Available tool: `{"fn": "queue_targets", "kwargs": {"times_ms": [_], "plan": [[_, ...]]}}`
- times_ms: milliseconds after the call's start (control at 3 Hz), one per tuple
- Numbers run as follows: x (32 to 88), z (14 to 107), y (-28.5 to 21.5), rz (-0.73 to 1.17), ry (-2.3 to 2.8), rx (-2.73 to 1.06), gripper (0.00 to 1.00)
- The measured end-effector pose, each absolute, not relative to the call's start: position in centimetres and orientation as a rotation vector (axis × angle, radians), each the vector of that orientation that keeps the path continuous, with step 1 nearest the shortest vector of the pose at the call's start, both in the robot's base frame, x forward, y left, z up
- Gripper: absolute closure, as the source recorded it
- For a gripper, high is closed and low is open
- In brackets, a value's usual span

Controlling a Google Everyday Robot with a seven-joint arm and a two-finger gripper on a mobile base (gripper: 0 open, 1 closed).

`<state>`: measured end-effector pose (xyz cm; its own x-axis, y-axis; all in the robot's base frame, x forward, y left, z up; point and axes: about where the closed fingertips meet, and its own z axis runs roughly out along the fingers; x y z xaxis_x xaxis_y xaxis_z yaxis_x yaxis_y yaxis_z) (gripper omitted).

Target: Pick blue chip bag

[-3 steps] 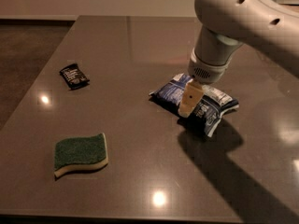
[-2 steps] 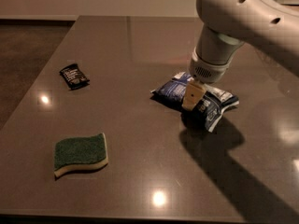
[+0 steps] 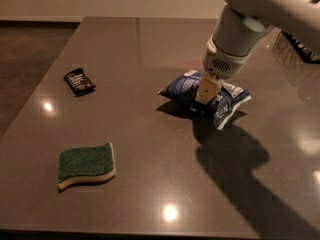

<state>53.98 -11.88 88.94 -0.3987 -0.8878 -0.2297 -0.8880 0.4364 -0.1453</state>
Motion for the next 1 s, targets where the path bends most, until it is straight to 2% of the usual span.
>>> {"fn": "queue_targets", "kwargs": {"times_ms": [333, 1000], "plan": [[53.2, 92.9, -10.2, 0.063, 2.277, -1.665, 1.0], [52.7, 96.7, -9.0, 0.112, 2.141, -1.766, 1.0]]}}
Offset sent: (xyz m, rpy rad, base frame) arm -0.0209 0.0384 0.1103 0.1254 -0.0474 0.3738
